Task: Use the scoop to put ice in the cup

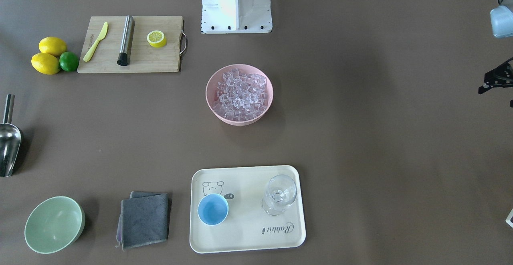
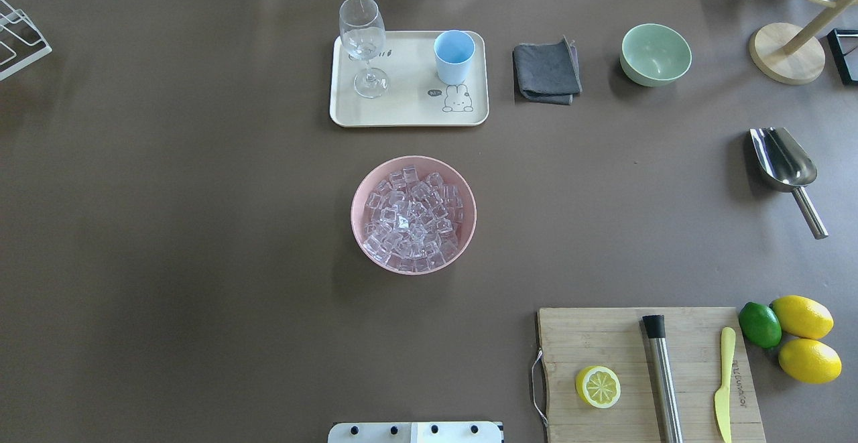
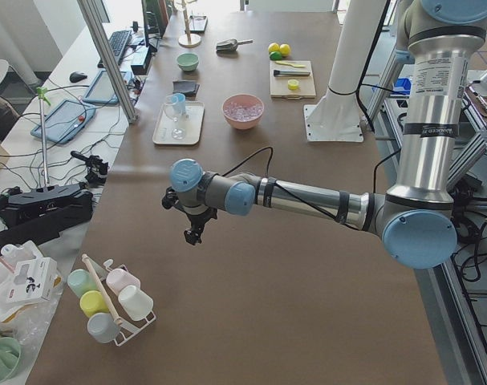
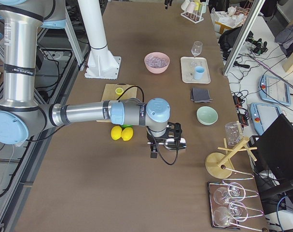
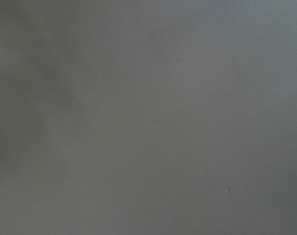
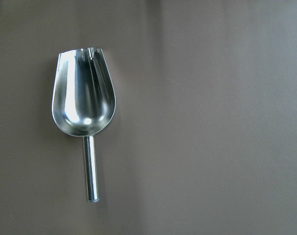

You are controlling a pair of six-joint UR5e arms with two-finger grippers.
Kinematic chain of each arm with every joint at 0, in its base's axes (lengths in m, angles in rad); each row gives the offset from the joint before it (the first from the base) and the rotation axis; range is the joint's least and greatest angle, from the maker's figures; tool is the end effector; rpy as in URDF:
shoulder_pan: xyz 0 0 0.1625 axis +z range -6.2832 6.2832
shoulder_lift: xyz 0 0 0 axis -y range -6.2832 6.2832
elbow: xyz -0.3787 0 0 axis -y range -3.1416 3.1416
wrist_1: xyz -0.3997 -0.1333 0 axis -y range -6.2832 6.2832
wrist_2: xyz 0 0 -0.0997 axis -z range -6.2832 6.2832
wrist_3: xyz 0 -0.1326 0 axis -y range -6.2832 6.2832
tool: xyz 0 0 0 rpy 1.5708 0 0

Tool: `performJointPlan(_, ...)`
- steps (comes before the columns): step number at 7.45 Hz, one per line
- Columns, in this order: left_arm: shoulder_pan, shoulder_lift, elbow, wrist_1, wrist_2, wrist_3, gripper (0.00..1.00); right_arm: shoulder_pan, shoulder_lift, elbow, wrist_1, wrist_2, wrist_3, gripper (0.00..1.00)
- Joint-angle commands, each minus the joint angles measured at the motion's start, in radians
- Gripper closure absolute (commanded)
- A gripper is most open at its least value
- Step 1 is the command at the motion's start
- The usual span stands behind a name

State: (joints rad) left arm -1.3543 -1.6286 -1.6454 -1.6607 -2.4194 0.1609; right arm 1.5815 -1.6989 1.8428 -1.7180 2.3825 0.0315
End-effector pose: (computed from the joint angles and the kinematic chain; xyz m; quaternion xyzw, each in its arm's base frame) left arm 0.0818 -0.5294 0.5513 0.0897 0.4118 0.2147 0.8811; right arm 0.0419 -0.4462 0.5724 -0.0056 -0.3948 0.0200 0.9185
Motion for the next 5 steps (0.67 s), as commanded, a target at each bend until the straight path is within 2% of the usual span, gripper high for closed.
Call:
performJointPlan(1,0.169,-0.005,-0.007,-0.218,0.000,0.000,0.01,-0.002,-0.004,0.007,0.006,0.013,0.010,0.00)
performJointPlan(3,0.245,-0.039,-0.022,-0.313,-0.009,0.002,0.01,-0.072,-0.007,0.051,0.014,-0.008,0.136,0.00)
performJointPlan(4,0.306,-0.028,-0.093,-0.326,-0.074,0.021,0.01,-0.105,-0.007,0.053,0.047,-0.020,0.186,0.00)
performJointPlan(5,0.343,-0.034,-0.102,-0.374,-0.087,0.040,0.01,-0.127,-0.007,0.053,0.063,-0.020,0.208,0.00)
